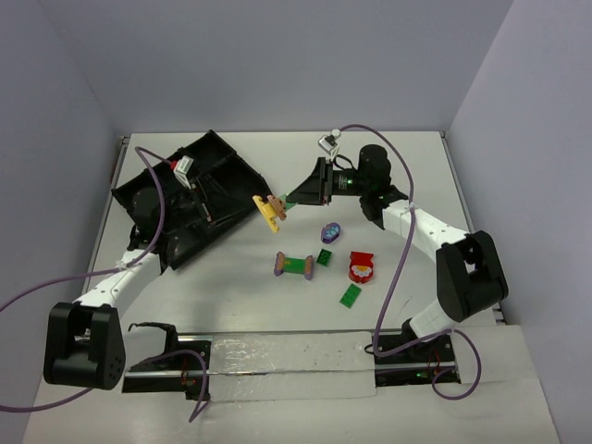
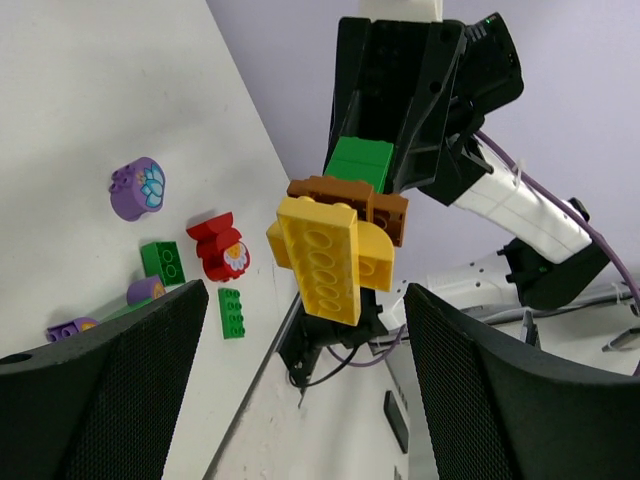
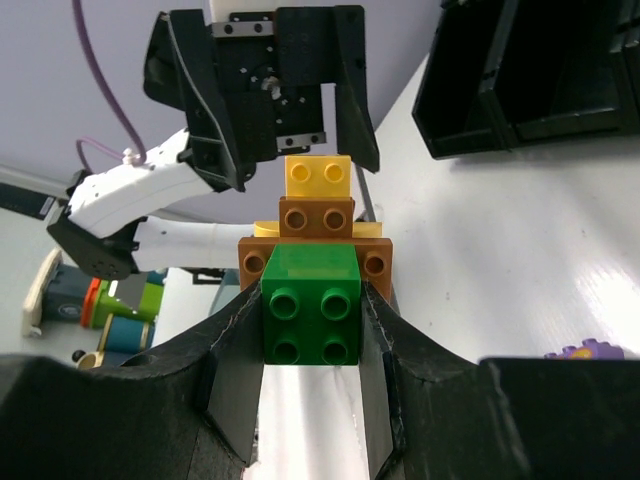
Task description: Sort the legos into containers by color
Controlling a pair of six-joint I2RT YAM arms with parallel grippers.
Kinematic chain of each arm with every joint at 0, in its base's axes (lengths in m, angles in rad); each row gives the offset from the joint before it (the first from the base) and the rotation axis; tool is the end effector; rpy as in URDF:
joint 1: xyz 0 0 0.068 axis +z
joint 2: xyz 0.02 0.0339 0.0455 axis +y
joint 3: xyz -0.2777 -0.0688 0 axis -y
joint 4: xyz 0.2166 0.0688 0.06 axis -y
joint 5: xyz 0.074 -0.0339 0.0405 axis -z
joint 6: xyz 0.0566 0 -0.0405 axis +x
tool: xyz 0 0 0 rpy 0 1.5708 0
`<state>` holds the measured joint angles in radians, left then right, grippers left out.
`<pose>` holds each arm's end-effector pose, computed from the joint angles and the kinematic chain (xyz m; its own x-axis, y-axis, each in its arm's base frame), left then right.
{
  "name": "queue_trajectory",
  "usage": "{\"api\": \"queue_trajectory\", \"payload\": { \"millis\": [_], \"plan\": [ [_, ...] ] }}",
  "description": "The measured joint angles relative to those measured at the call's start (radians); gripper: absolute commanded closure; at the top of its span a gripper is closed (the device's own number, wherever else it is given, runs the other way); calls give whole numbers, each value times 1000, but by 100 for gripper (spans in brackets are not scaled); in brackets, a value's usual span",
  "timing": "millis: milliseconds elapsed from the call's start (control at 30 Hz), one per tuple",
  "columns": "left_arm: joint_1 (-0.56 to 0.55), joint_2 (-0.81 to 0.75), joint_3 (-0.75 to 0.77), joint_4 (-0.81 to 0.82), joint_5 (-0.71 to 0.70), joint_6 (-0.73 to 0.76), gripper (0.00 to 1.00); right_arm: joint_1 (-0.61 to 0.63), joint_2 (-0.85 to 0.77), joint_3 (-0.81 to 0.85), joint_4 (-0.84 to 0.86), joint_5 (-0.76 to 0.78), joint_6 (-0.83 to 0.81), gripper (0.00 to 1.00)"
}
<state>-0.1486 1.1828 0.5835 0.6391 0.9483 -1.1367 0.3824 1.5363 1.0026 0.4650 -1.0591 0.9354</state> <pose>0.2252 -0.0802 0.3022 -0.7901 -0.4166 -0.4496 0.4097 0.1866 -0.8929 0.2867 0.1685 0.3255 -0.8344 0.0892 -0.5439 -0.5362 0.0976 0.8385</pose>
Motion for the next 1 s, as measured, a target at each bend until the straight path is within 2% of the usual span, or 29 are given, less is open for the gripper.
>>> {"api": "queue_trajectory", "payload": {
  "millis": [433, 1000],
  "plan": [
    [-26, 14, 11, -25, 44, 84, 11, 0, 23, -9, 124, -13, 101, 100],
    [-60, 74, 80, 66, 11, -8, 22, 0, 26, -10, 127, -19, 108, 100]
  ]
}}
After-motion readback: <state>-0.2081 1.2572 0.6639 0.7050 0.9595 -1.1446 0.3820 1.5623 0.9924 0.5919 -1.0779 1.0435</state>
